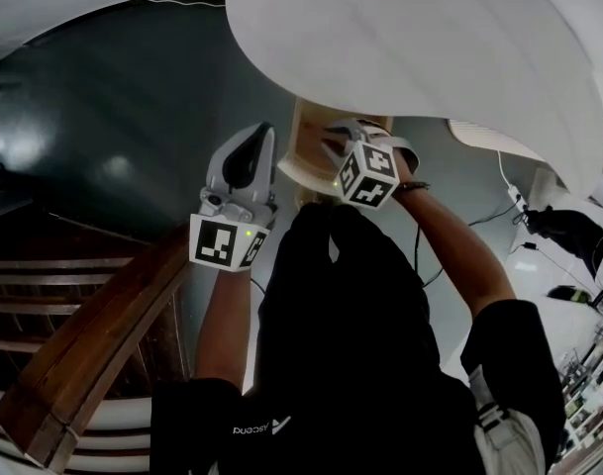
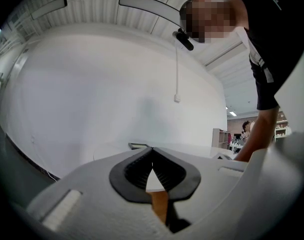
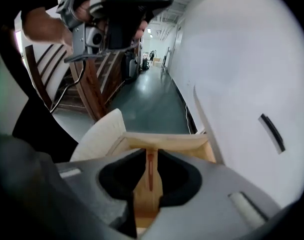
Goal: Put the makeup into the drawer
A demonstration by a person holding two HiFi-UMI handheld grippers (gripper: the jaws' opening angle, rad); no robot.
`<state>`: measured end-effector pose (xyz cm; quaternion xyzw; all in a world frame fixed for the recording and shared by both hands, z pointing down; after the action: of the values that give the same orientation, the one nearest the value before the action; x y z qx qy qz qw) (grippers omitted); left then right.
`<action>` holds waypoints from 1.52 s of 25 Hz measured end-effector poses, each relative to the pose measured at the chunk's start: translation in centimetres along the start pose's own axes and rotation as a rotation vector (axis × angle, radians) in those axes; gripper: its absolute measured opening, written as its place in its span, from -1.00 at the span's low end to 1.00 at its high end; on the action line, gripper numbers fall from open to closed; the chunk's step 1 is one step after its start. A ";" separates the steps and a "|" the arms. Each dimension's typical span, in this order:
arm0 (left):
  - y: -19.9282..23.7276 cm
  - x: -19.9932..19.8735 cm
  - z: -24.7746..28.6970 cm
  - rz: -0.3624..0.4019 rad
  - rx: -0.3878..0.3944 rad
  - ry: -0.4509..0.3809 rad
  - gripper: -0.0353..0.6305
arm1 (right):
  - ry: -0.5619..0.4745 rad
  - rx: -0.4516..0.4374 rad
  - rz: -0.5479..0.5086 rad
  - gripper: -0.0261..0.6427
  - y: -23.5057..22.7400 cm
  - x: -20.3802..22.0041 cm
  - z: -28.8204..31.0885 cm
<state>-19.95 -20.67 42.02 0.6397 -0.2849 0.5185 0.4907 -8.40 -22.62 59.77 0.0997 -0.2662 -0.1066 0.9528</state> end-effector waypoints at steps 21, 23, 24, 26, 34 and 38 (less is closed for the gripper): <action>-10.8 -7.4 0.5 0.084 0.163 -0.035 -0.86 | -0.559 0.449 0.231 -0.91 -3.0 -8.0 -25.1; -11.8 -8.4 0.3 0.092 0.180 -0.050 -0.86 | -0.660 0.489 0.280 -0.91 -3.0 -8.6 -27.2; -12.3 -8.9 0.2 0.096 0.190 -0.057 -0.86 | -0.708 0.504 0.310 -0.91 -2.9 -8.7 -28.2; -13.6 -9.6 0.2 0.104 0.213 -0.068 -0.86 | -0.785 0.529 0.366 -0.91 -2.7 -8.7 -30.1; -16.5 -11.0 0.4 0.116 0.271 -0.081 -0.86 | -0.948 0.605 0.439 -0.91 -2.3 -7.6 -34.6; -17.2 -11.4 0.6 0.126 0.281 -0.105 -0.86 | -0.959 0.644 0.432 -0.91 -2.2 -7.0 -35.4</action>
<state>-8.11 -16.77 25.59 0.7090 -0.2745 0.5489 0.3474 4.13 -18.20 26.12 0.2672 -0.6982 0.1415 0.6489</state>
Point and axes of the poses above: the fingertips, and each gripper's own axes: z forward along the fingers, y to its left, x out of its underside, the point moved 4 cm from there along -z, backward along the fingers, and after that the axes turned 12 degrees about -z, right-handed, at the moved point
